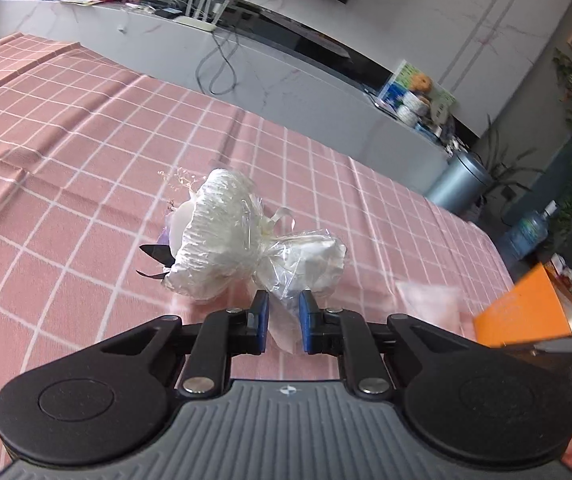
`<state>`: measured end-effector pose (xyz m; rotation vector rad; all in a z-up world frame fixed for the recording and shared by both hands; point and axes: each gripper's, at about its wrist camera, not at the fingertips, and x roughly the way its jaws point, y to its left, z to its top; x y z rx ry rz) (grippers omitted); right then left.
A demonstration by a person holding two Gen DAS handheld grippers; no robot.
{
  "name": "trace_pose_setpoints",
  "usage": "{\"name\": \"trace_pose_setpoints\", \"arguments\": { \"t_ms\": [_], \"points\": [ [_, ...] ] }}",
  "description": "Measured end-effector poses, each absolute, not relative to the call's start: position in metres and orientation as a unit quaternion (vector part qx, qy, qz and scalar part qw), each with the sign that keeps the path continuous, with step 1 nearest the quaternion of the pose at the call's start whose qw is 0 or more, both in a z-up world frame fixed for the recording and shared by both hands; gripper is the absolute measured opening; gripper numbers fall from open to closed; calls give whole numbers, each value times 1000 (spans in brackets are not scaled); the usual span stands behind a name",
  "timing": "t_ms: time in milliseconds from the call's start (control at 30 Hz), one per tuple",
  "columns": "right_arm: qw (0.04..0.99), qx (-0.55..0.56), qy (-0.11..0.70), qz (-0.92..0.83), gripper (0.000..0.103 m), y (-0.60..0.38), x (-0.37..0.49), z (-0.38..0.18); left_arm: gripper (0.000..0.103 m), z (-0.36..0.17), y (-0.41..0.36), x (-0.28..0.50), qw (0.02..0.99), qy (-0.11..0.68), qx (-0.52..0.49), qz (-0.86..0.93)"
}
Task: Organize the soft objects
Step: 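Grasp the white plastic bag bundle with the left gripper while the right grasps the clear bag, then lift the white bag bundle with the left gripper while the right lifts the clear bag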
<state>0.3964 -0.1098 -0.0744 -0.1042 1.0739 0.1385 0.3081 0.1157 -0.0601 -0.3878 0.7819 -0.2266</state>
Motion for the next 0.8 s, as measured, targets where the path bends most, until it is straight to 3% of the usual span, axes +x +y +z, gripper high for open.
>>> {"name": "trace_pose_setpoints", "arguments": {
  "t_ms": [367,800],
  "points": [
    [882,14,459,108,0,-93,303,-48,17,-48,98,236,865,440,-96,-221],
    [877,58,461,124,0,-93,212,-72,13,-39,81,194,796,502,87,-327]
  ]
}}
